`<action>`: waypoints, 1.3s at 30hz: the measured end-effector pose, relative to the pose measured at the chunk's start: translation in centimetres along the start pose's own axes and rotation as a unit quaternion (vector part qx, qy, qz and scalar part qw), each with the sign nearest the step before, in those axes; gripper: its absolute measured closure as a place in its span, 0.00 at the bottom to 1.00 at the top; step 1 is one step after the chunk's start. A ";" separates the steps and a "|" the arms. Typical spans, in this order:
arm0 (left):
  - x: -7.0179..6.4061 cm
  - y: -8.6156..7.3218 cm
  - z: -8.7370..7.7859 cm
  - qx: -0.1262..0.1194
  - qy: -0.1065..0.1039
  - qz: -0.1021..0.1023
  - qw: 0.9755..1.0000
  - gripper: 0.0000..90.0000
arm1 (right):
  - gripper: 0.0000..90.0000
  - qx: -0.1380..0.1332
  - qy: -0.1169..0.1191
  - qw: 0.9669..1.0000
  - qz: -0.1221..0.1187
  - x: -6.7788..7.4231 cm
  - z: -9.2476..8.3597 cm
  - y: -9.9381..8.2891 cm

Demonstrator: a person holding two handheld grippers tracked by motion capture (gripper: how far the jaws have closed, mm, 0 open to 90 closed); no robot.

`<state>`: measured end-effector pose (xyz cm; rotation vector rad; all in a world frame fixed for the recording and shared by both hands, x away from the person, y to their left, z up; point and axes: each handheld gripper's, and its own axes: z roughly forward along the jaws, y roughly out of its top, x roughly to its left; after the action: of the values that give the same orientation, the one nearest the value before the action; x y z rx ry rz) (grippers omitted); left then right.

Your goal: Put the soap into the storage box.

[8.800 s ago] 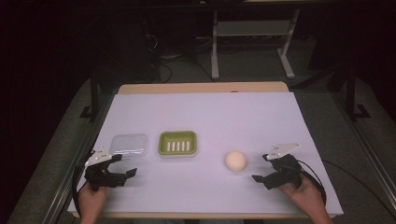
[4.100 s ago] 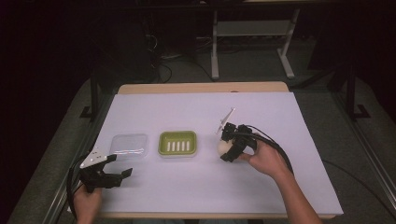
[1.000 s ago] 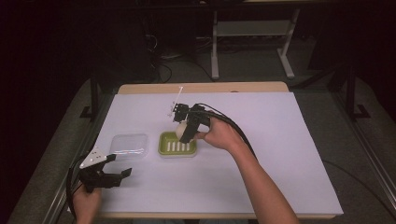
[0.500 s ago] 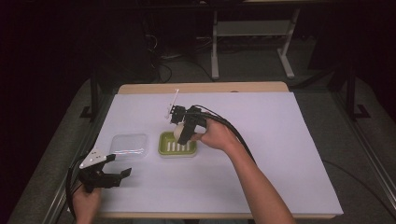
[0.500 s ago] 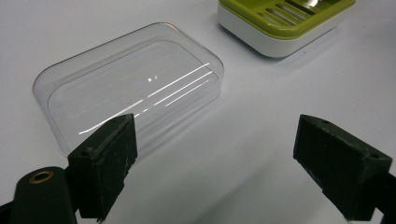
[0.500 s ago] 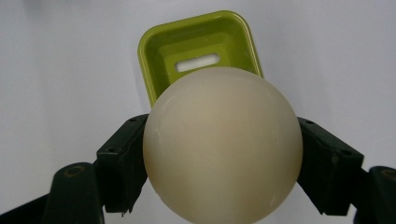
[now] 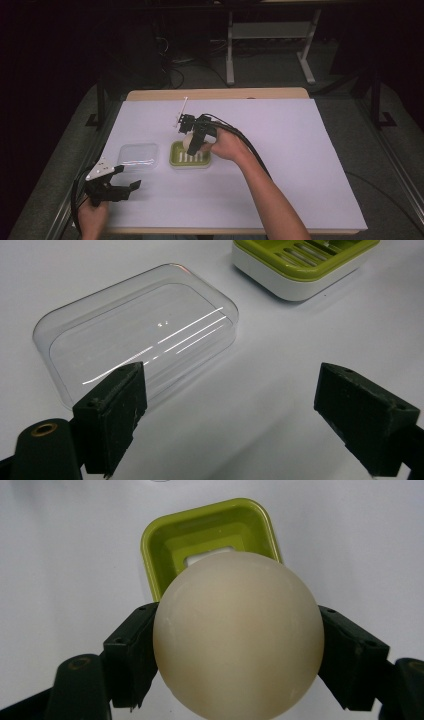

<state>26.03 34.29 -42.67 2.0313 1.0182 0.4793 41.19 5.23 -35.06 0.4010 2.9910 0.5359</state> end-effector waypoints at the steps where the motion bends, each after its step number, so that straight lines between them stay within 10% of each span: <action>1: 0.0 0.0 0.0 0.000 0.000 0.000 1.000 0.14 | 0.27 0.002 0.001 1.000 0.002 0.0 0.1 0.1; 39: 0.0 0.0 0.0 -0.002 -0.002 -0.002 1.000 0.14 | 0.27 0.022 0.019 1.000 0.010 -0.4 3.4 0.5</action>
<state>26.06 34.27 -42.67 2.0260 1.0177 0.4742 42.10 6.69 -38.11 0.4304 3.0430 0.4862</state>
